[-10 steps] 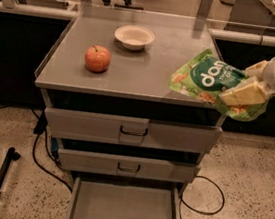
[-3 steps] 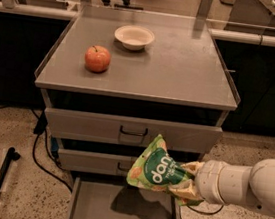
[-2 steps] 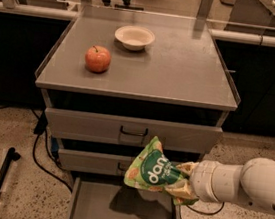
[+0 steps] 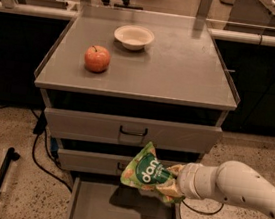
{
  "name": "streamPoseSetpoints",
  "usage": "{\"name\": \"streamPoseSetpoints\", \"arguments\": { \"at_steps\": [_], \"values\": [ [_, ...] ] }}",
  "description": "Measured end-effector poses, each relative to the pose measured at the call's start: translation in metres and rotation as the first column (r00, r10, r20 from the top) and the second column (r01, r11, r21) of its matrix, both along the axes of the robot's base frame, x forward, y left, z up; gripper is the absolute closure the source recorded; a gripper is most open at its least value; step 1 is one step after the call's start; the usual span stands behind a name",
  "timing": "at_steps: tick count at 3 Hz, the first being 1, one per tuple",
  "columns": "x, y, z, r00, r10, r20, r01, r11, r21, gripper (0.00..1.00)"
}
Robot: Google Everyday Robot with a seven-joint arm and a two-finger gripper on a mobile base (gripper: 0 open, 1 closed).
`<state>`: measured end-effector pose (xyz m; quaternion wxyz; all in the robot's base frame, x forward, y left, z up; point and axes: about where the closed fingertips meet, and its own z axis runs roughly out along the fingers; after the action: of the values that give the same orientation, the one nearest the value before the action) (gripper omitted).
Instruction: Place green rice chip bag into bottom drawer
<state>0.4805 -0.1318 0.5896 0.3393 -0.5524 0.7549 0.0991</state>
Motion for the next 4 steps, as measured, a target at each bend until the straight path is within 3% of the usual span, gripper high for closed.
{"name": "streamPoseSetpoints", "arguments": {
  "at_steps": [2, 3, 4],
  "values": [
    [0.002, 0.019, -0.073, 0.998, 0.064, 0.003, -0.064, 0.996, 0.062, 1.0],
    [0.0, 0.024, -0.132, 0.9944, 0.09, -0.056, -0.084, 0.991, 0.108, 1.0],
    [0.0, 0.024, -0.132, 0.9944, 0.09, -0.056, -0.084, 0.991, 0.108, 1.0]
  ]
}}
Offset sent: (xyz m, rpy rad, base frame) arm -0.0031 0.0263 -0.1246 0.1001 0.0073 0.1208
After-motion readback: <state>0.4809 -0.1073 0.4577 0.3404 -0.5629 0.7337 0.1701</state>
